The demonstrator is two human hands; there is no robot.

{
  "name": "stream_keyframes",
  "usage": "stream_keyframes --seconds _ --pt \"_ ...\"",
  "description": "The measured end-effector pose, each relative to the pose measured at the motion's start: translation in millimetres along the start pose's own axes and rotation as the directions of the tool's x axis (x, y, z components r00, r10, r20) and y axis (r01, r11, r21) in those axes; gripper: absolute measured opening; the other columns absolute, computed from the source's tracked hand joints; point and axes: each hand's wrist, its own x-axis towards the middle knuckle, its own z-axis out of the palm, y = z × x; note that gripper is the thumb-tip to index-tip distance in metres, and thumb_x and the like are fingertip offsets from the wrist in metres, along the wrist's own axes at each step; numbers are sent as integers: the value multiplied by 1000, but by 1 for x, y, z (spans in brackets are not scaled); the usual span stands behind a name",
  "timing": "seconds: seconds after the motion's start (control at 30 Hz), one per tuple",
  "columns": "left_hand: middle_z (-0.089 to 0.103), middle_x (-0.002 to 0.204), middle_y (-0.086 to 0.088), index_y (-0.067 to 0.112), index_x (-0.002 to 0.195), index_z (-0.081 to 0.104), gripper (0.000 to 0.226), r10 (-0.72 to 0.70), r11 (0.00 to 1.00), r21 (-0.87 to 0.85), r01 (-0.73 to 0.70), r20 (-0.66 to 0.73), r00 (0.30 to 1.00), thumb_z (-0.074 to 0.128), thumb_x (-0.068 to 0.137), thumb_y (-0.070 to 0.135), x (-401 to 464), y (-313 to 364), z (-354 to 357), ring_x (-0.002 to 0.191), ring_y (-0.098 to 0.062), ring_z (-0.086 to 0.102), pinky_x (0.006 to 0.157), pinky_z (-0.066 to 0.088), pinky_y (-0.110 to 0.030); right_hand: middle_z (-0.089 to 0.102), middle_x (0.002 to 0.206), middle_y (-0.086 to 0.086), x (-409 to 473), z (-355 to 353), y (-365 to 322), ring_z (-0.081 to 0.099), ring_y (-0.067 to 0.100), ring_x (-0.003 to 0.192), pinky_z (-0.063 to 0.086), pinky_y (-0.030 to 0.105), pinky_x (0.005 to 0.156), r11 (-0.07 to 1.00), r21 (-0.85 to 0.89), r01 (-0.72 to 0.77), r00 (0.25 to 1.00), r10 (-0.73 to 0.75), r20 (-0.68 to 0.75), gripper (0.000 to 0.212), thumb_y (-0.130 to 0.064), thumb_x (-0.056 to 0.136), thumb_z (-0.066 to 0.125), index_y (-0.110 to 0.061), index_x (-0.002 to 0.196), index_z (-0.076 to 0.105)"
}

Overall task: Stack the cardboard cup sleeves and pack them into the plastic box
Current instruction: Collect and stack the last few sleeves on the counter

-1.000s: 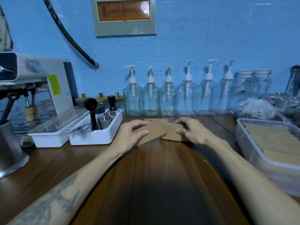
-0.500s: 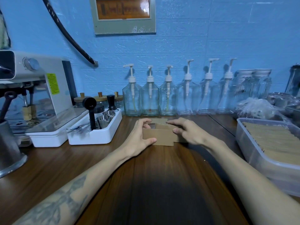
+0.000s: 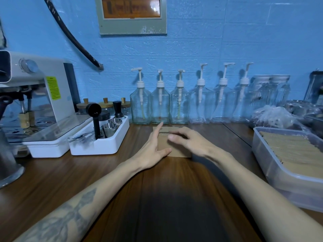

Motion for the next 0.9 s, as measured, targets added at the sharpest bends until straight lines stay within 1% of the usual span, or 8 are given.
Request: stream_keyframes --seconds 0.1,0.2,0.33,0.4,0.53,0.67,0.77,0.9 --pt "22 159 1 38 154 0 91 -2 999 36 3 -33 999 66 92 35 1 0 -1 143 -12 29 119 26 -35 50 132 1 1 3 -1 48 19 125 36 31 106 967 -236 96 995 -94 19 56 -41 95 60 -20 146 46" --pt "28 156 -2 29 154 8 86 -5 999 53 8 -54 999 67 91 33 1 1 -1 139 -15 36 117 32 -38 48 141 7 1 3 -2 43 22 131 32 33 109 933 -330 146 989 -139 43 55 -30 99 56 -18 149 39" --pt "44 140 -3 30 137 31 53 -14 996 92 19 -55 998 63 95 32 1 -1 -1 116 -15 53 102 45 -37 57 136 6 3 3 -2 50 23 125 40 39 104 912 -373 167 985 -165 38 45 -27 98 57 -15 141 49" --pt "46 132 -3 34 126 33 41 -30 998 62 34 -64 998 61 96 31 2 -1 0 106 -15 56 94 49 -36 61 130 5 4 3 -2 53 24 119 43 40 99 913 -375 162 986 -165 24 40 -28 97 58 -17 135 53" --pt "40 137 -1 31 135 30 51 -70 997 -47 66 -97 993 61 96 30 5 -2 0 112 -16 53 100 45 -33 61 132 6 6 3 -1 55 26 121 44 39 99 906 -399 139 988 -154 -5 42 -34 95 61 -17 134 55" --pt "49 132 6 32 145 25 58 -108 984 -144 102 -34 994 57 97 41 6 -3 -2 109 1 54 93 44 -21 62 131 6 6 4 -2 56 27 120 45 40 98 907 -403 120 990 -141 -22 43 -36 94 62 -19 134 56" --pt "54 128 12 37 139 35 52 -228 939 -281 200 -73 971 46 95 61 8 0 -4 111 2 53 91 42 -23 63 130 6 5 4 -2 56 26 119 45 39 97 913 -392 108 991 -129 -27 42 -35 94 62 -21 133 56" --pt "60 128 5 27 130 55 36 -307 896 -373 241 -126 944 42 101 45 14 -1 -1 115 -9 57 104 43 -33 63 126 2 5 6 -3 56 22 114 45 36 92 925 -362 114 992 -129 -17 35 -32 95 60 -23 129 56"
